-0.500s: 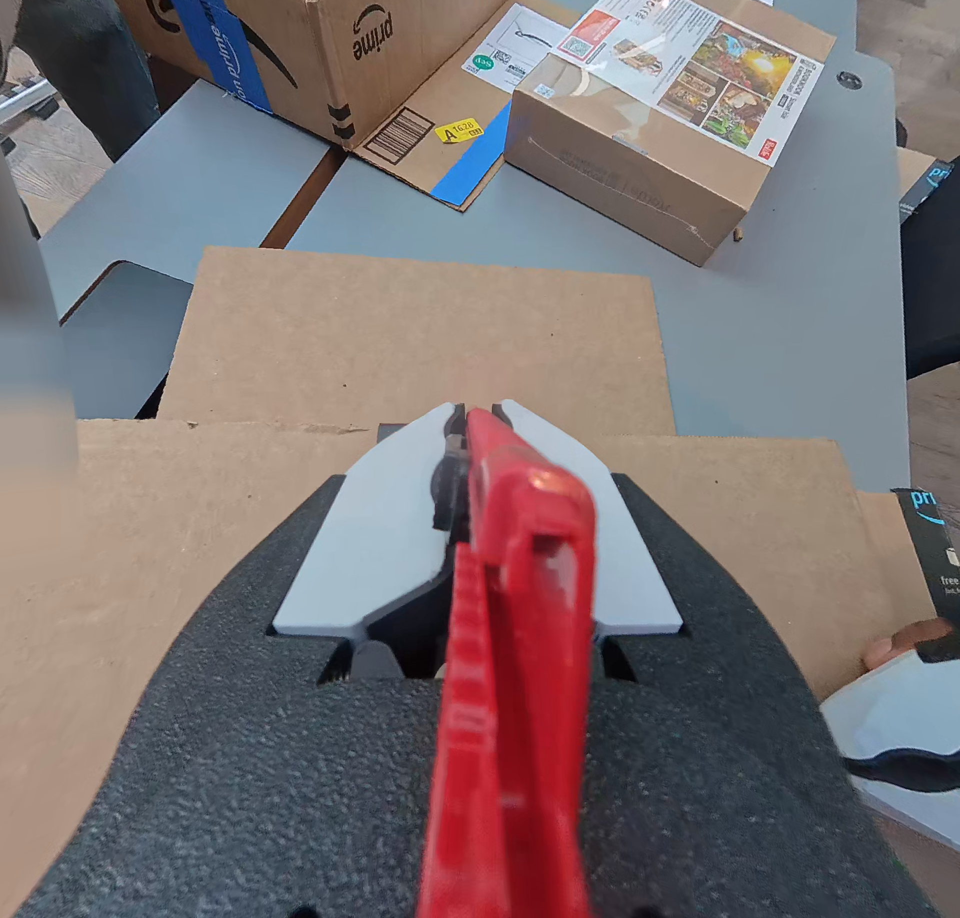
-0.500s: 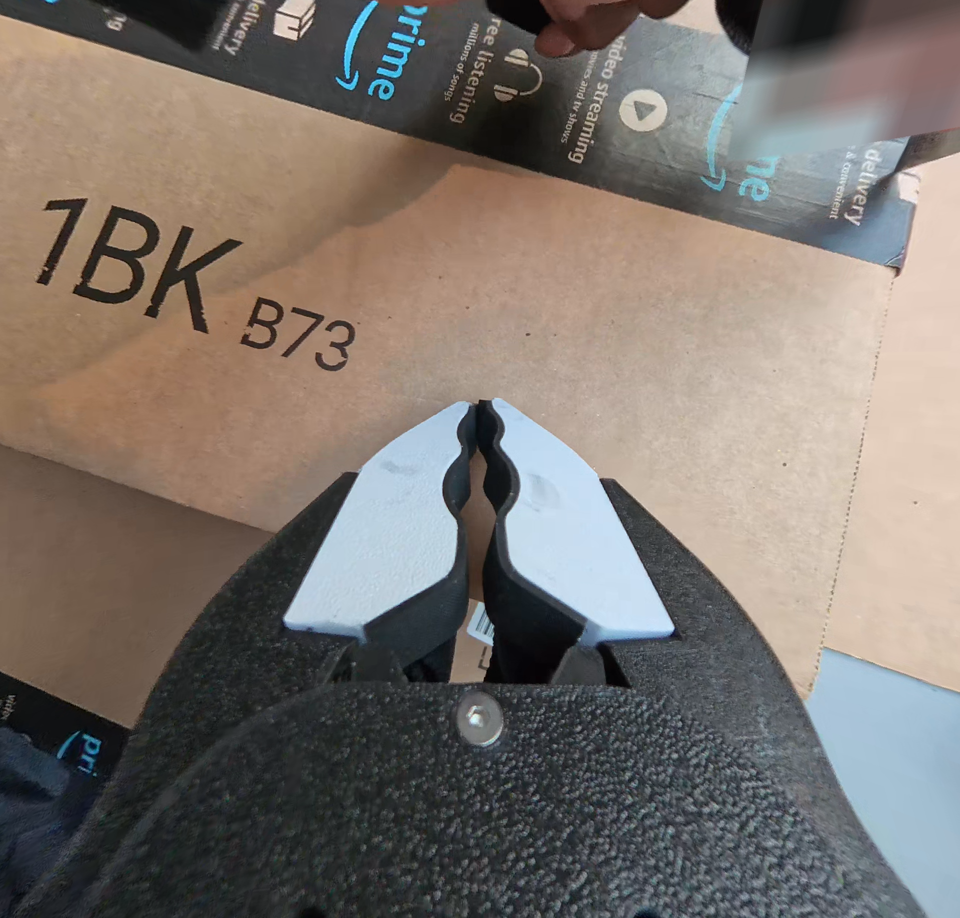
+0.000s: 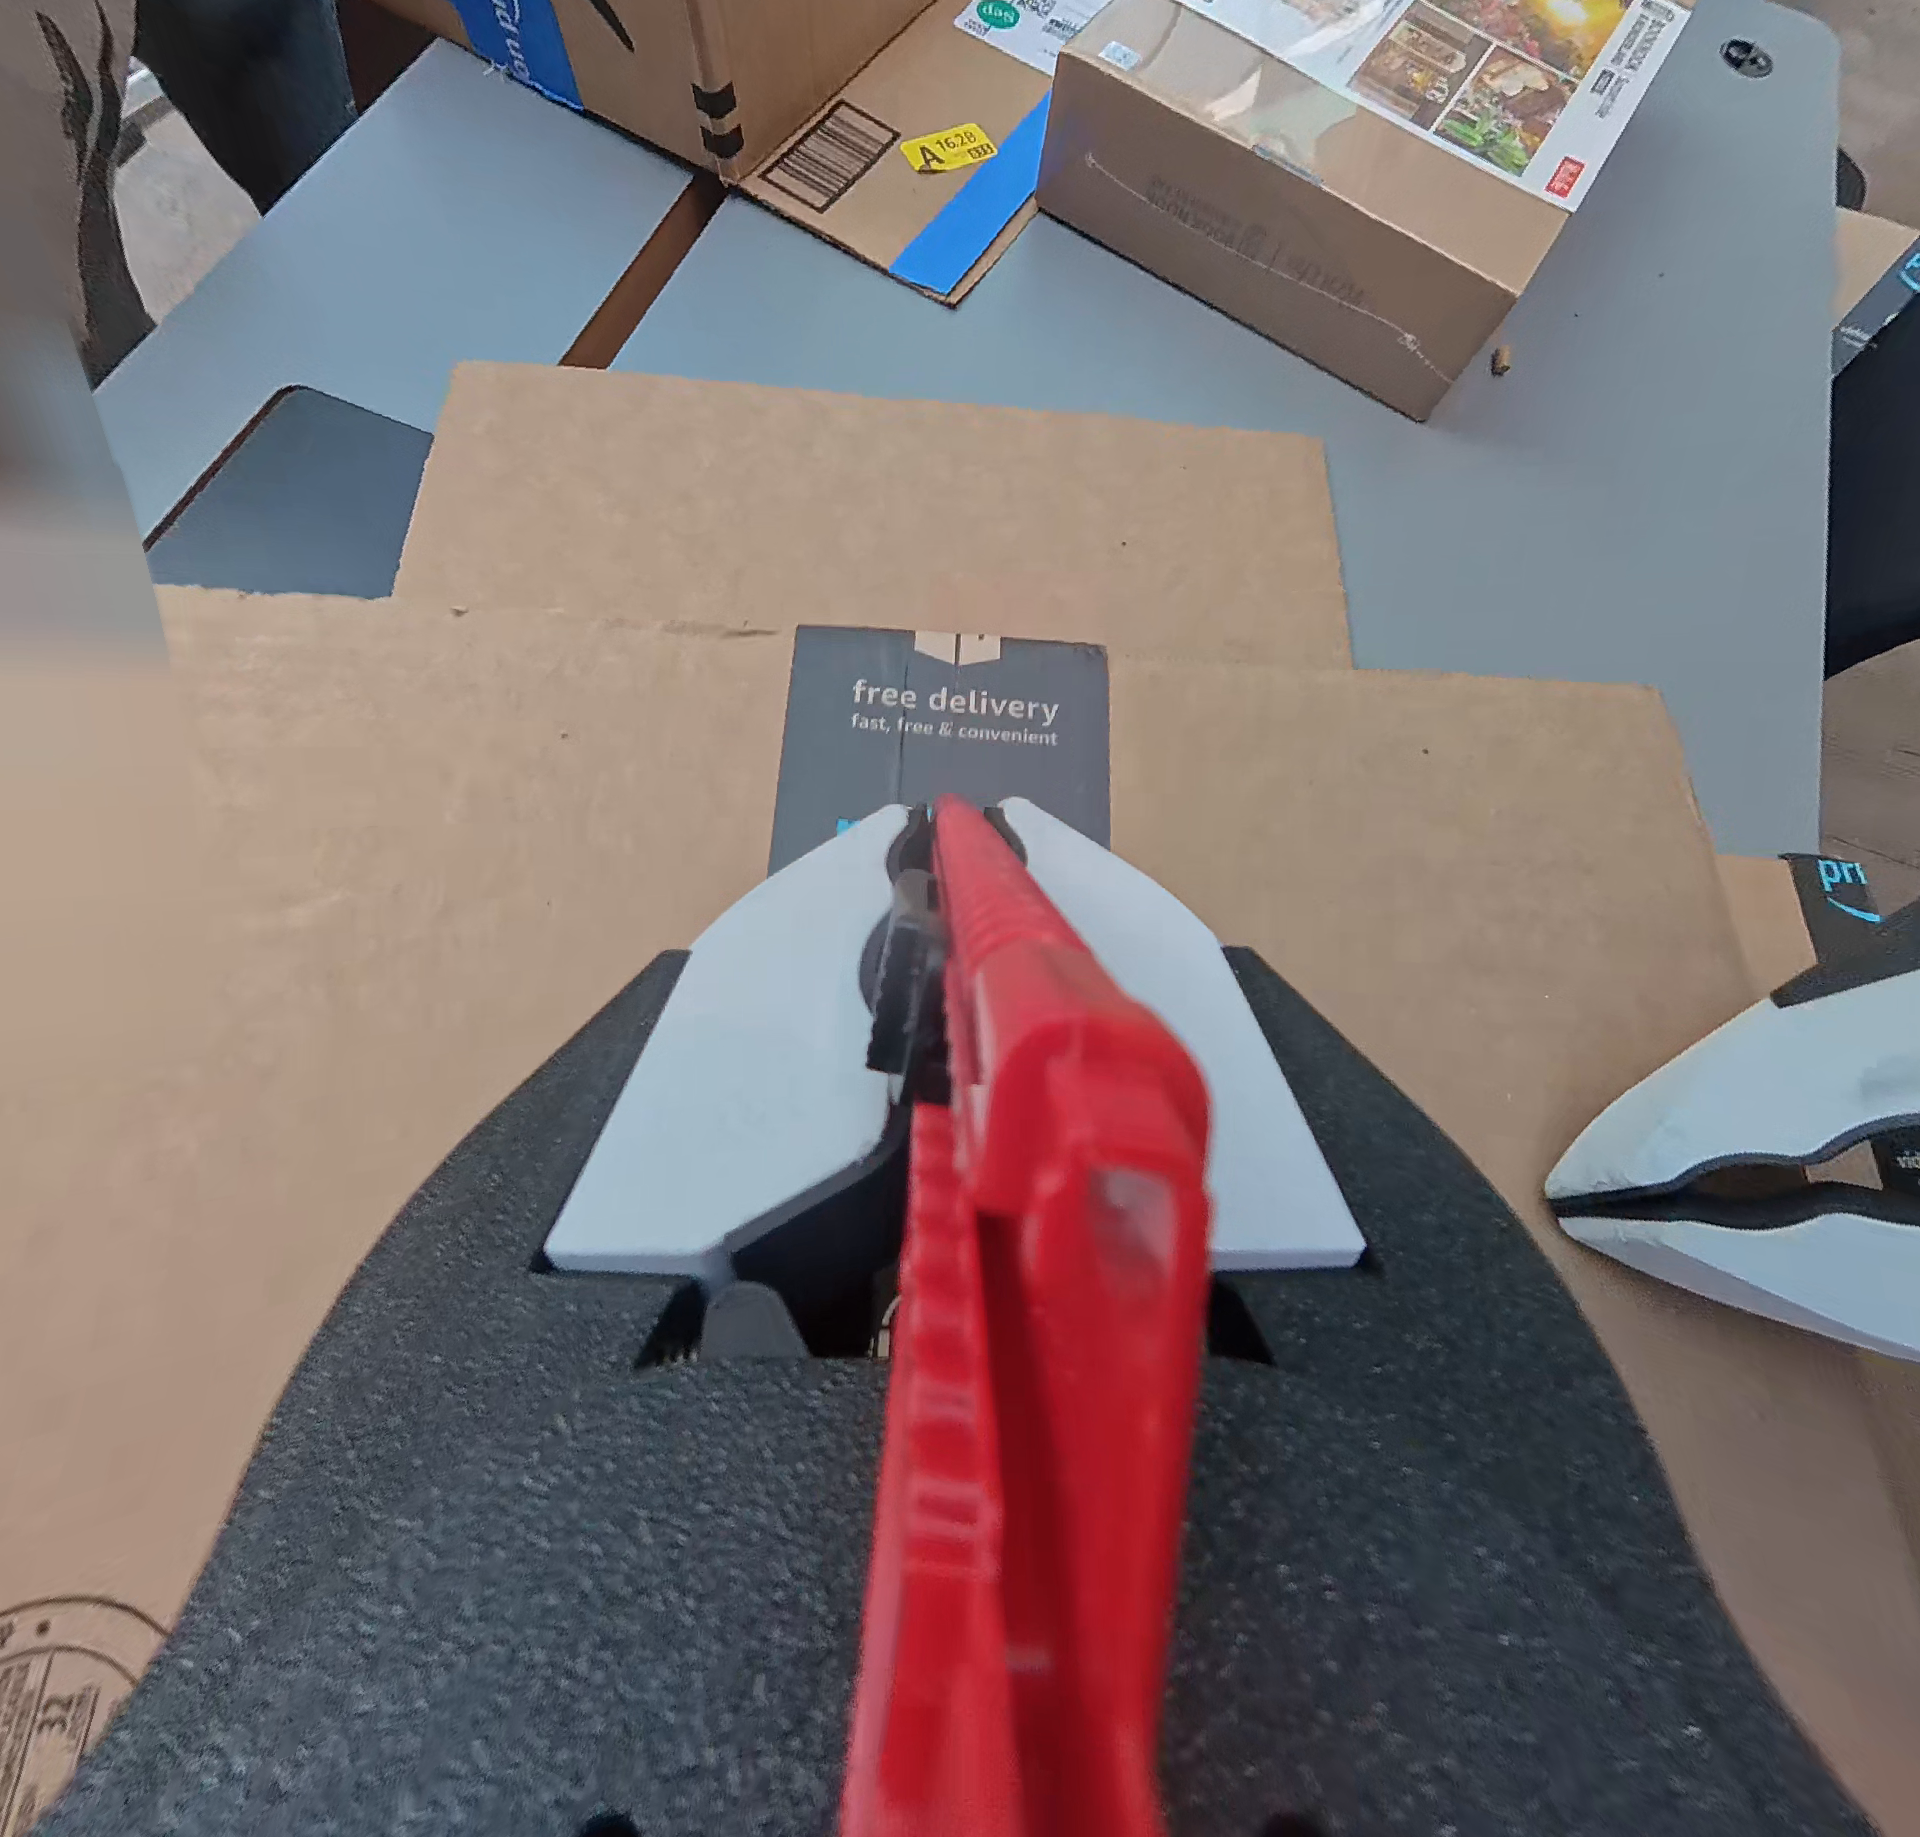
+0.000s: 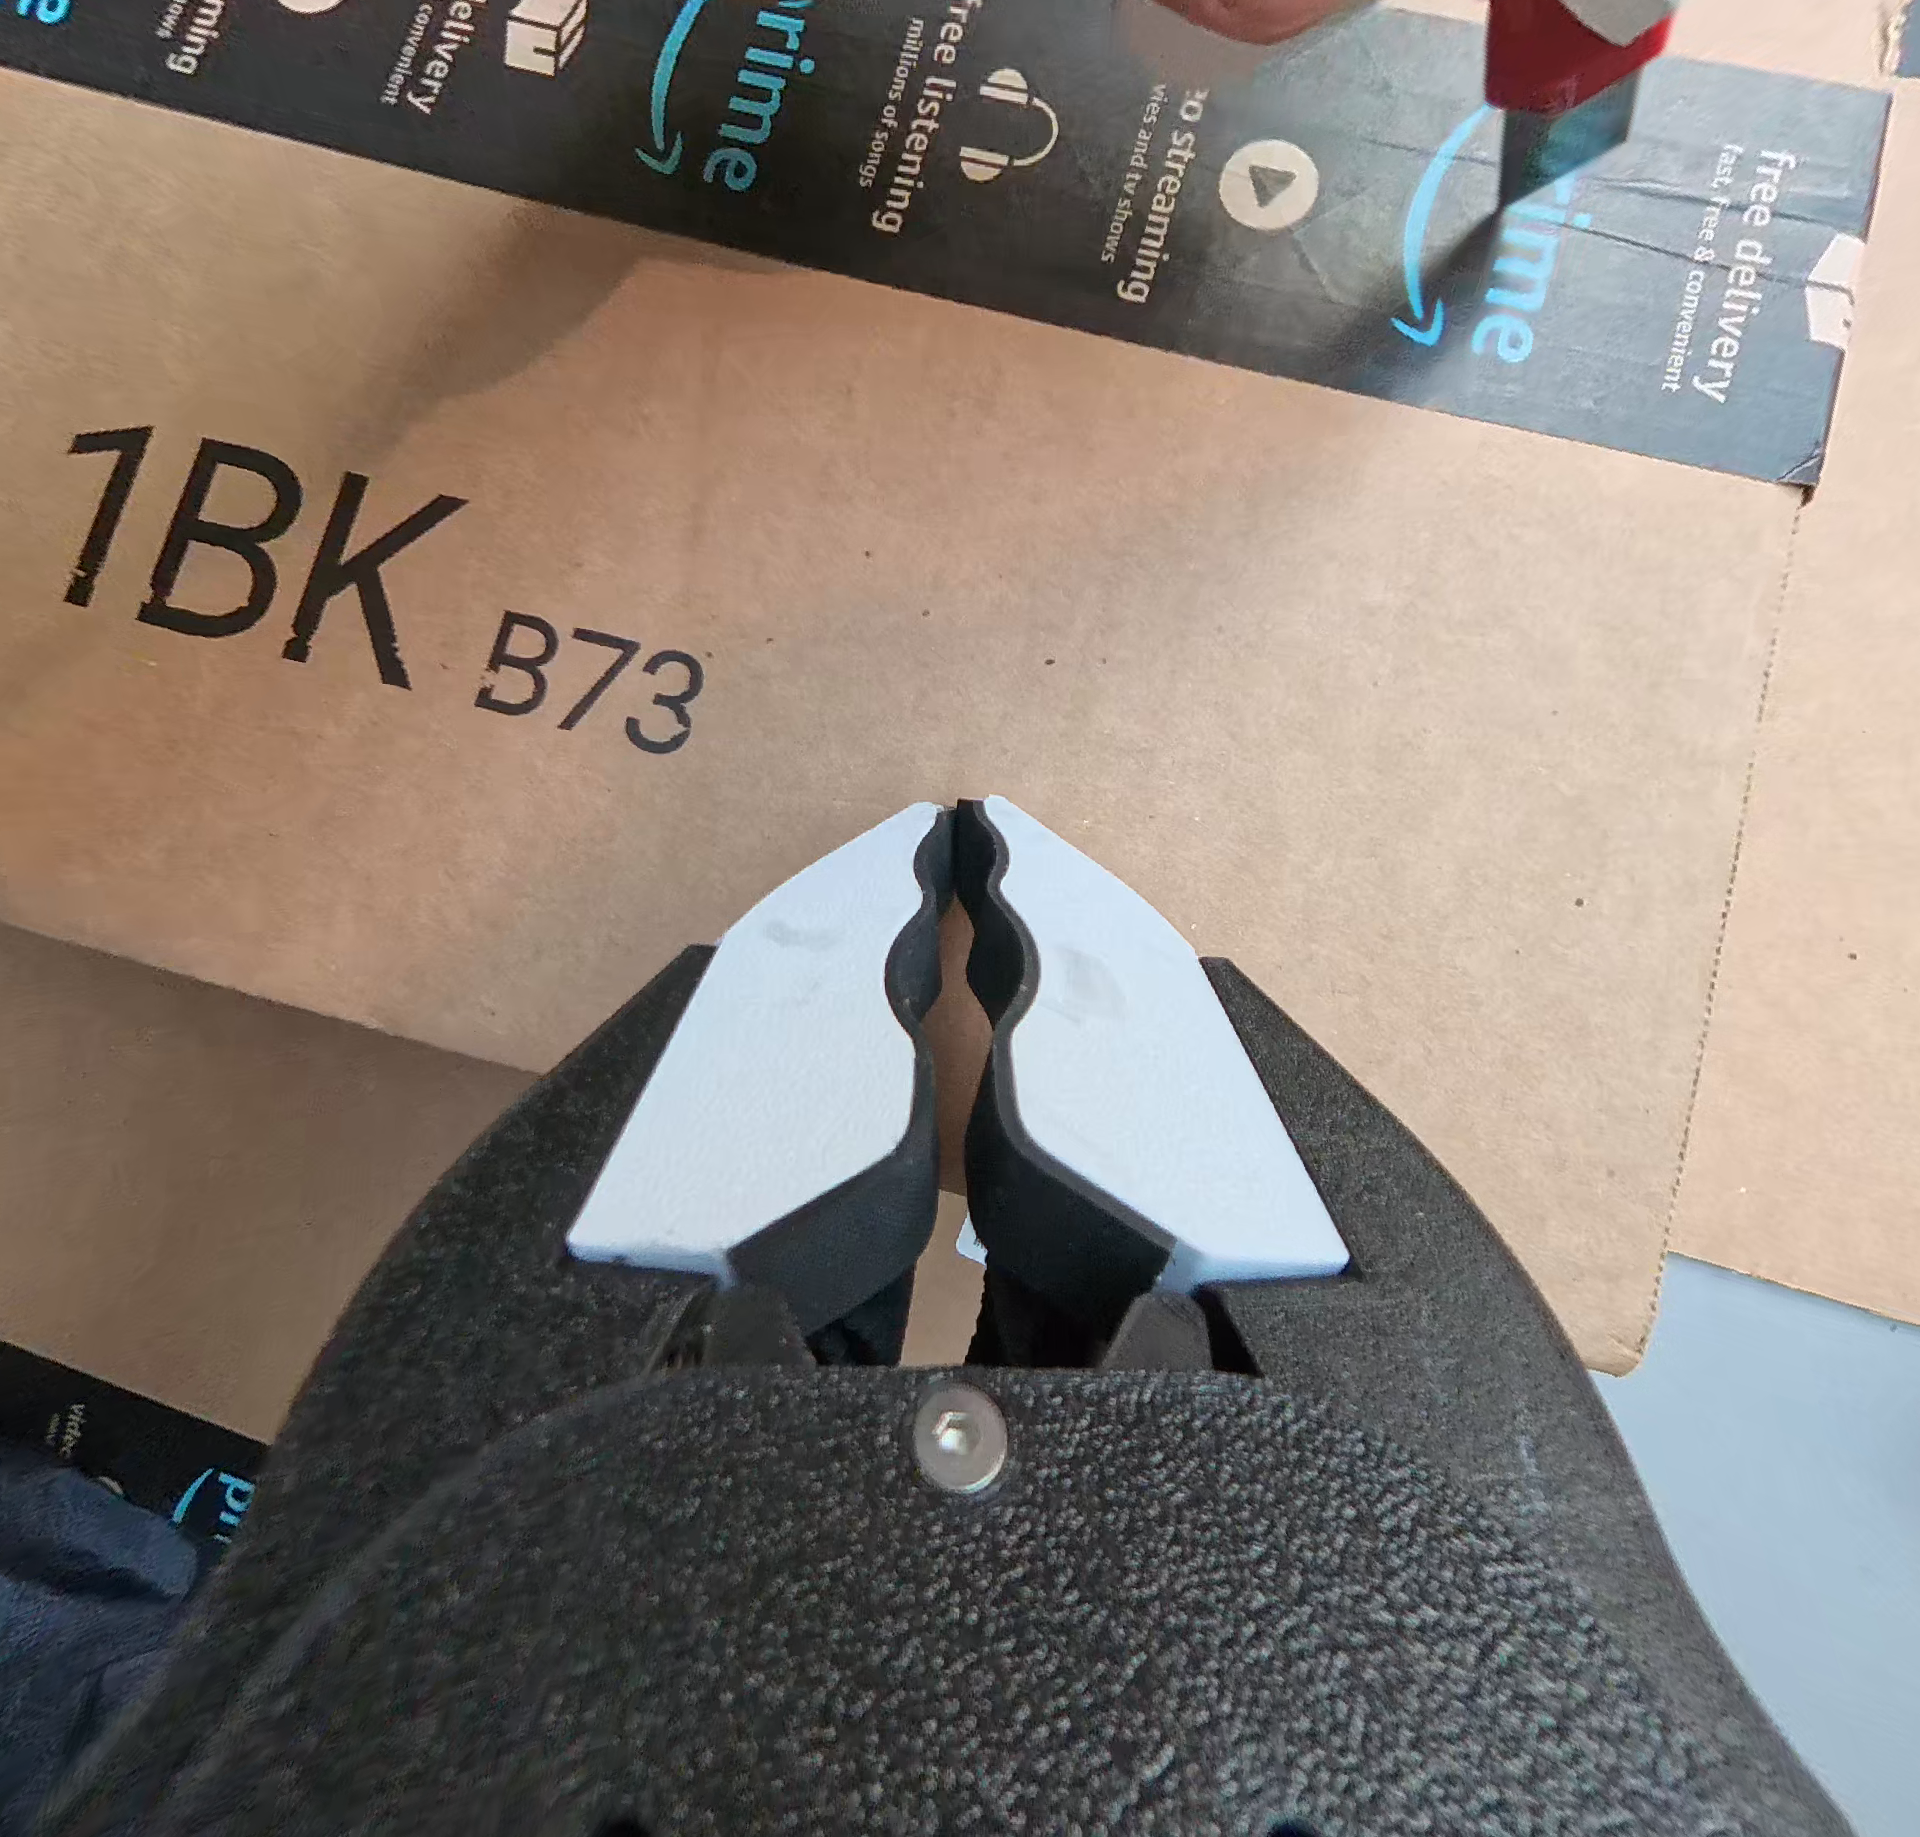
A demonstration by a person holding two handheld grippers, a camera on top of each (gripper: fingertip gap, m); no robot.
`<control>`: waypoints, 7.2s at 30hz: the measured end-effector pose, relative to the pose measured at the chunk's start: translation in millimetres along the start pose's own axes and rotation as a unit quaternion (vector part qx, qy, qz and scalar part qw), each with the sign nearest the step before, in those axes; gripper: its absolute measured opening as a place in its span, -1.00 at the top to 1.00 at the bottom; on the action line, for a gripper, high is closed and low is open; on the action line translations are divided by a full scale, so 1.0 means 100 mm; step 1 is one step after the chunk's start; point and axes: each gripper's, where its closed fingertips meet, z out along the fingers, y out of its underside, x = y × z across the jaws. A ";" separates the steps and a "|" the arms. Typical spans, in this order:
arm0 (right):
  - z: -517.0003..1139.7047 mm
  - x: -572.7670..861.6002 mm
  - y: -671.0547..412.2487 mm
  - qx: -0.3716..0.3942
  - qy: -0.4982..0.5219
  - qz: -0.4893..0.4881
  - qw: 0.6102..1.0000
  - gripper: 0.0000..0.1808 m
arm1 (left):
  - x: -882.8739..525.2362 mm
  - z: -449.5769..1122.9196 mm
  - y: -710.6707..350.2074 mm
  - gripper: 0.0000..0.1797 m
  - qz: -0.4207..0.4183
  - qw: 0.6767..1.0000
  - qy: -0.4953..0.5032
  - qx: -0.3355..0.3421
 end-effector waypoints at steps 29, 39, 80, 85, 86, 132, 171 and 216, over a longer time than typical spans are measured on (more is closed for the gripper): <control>0.00 0.01 -0.01 -0.017 0.016 0.012 1.000 0.99 | -0.07 -1.03 0.93 0.87 -0.013 0.998 -0.049 -0.040; 0.00 0.03 -0.01 -0.020 0.026 0.017 0.999 0.99 | -0.08 -1.42 1.26 0.87 -0.020 0.997 -0.055 -0.056; 0.04 -0.07 -0.04 -0.030 0.026 0.025 0.999 0.99 | 0.08 -3.57 3.02 0.86 -0.043 0.983 -0.110 -0.143; 0.03 -0.03 -0.03 -0.033 0.034 0.029 0.998 0.99 | 0.15 -3.98 3.77 0.86 -0.027 0.932 -0.150 -0.329; 0.03 -0.01 -0.02 -0.032 0.035 0.034 0.998 0.99 | 0.27 -4.10 3.95 0.87 -0.015 0.924 -0.138 -0.356; 0.15 -2.64 -0.25 0.062 -0.213 -0.477 0.851 0.20 | -0.56 -3.83 3.35 0.87 -0.635 0.576 -0.175 0.484; 0.42 -2.96 -0.08 -0.024 -0.154 -0.509 0.846 0.21 | -0.31 -3.77 3.37 0.87 -0.633 0.554 -0.139 0.522; 0.42 -2.94 -0.07 -0.028 -0.165 -0.492 0.854 0.22 | 0.11 -3.73 3.39 0.86 -0.624 0.553 -0.151 0.530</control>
